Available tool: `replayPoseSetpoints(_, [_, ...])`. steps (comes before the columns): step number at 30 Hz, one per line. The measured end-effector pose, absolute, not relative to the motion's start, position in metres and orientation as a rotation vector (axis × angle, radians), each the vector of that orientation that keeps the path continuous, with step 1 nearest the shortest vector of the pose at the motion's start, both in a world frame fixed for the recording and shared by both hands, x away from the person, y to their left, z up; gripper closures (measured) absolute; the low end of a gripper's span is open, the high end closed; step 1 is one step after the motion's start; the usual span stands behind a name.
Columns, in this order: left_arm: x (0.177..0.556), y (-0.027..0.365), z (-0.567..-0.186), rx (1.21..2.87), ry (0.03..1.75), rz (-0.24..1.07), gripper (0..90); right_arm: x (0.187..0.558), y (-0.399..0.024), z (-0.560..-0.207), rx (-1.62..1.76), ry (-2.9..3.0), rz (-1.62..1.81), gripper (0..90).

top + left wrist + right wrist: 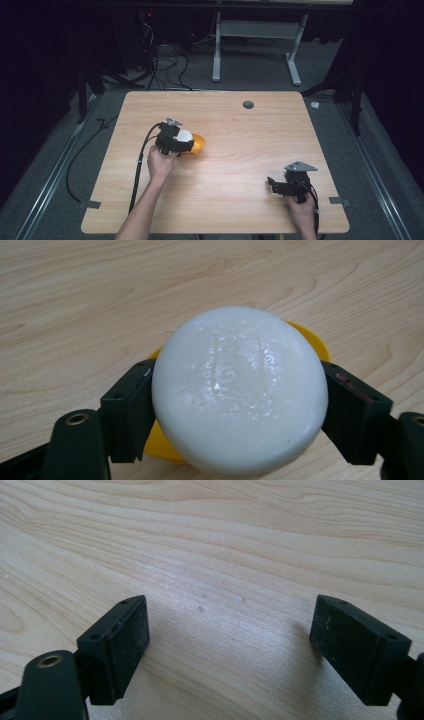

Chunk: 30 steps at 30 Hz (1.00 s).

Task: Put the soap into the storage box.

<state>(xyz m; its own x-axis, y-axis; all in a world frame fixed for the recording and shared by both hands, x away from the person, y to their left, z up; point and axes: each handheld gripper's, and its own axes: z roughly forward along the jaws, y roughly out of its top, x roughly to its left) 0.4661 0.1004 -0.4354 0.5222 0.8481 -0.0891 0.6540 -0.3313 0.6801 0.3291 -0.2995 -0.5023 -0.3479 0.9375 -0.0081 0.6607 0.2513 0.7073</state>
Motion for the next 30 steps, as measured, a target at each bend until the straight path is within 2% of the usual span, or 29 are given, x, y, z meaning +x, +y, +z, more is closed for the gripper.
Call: replayPoseSetpoints(30, [0.478, 0.088, -0.458, 2.142, 1.272, 0.399, 24.5, 0.329, -0.299, -0.502, 1.455, 2.097, 0.860, 17.0])
